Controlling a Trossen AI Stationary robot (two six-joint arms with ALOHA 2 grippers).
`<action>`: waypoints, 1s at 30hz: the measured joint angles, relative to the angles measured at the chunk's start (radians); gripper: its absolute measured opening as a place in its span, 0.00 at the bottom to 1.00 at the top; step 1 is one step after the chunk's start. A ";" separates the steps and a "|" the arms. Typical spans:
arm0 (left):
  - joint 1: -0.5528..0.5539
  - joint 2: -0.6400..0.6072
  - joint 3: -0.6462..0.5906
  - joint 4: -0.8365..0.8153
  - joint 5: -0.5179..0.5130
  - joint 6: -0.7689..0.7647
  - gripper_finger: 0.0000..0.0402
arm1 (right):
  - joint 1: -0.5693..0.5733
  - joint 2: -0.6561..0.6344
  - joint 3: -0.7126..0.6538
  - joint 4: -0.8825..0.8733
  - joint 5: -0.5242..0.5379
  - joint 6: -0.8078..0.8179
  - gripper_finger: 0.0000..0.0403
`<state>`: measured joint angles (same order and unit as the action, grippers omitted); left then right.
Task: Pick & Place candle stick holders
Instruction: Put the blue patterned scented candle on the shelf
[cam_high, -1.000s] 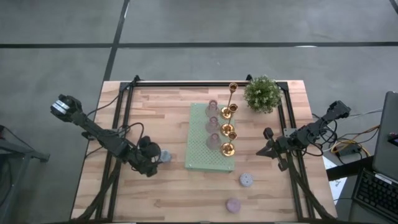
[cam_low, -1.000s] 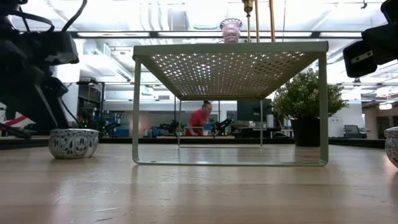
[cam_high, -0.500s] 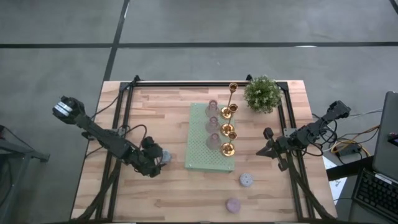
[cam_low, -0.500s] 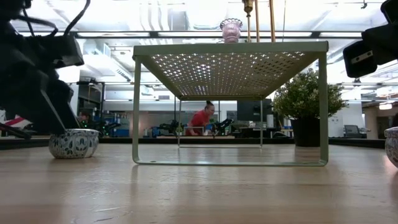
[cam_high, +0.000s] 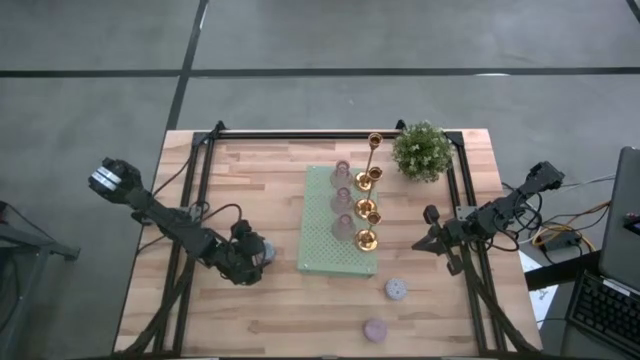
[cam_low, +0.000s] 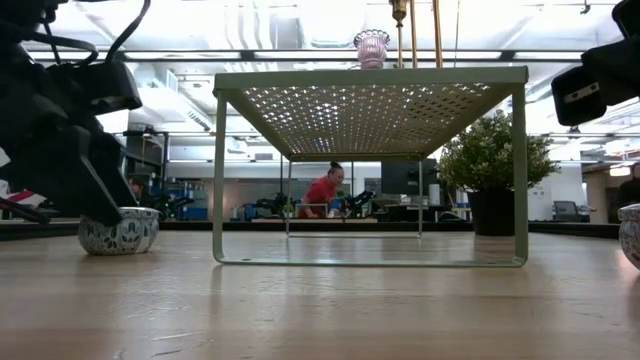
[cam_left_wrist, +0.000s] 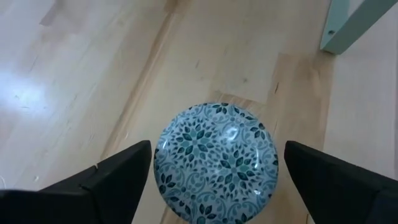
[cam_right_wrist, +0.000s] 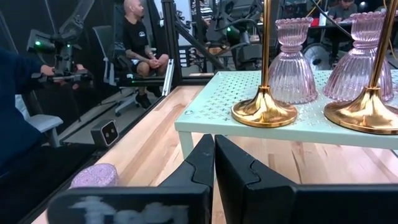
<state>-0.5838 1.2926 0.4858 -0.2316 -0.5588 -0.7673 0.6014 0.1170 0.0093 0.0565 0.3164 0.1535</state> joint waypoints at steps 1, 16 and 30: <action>0.000 0.000 0.000 0.001 -0.002 0.000 0.90 | 0.000 0.002 0.000 0.000 0.000 0.000 0.02; 0.000 0.001 0.000 0.007 -0.019 -0.001 0.74 | 0.000 0.010 0.000 0.000 0.000 0.003 0.02; 0.000 0.001 -0.002 0.025 0.018 -0.036 0.78 | 0.000 0.010 0.000 0.001 0.000 0.004 0.02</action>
<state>-0.5838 1.2934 0.4841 -0.2063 -0.5407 -0.8029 0.6014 0.1272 0.0093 0.0570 0.3164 0.1574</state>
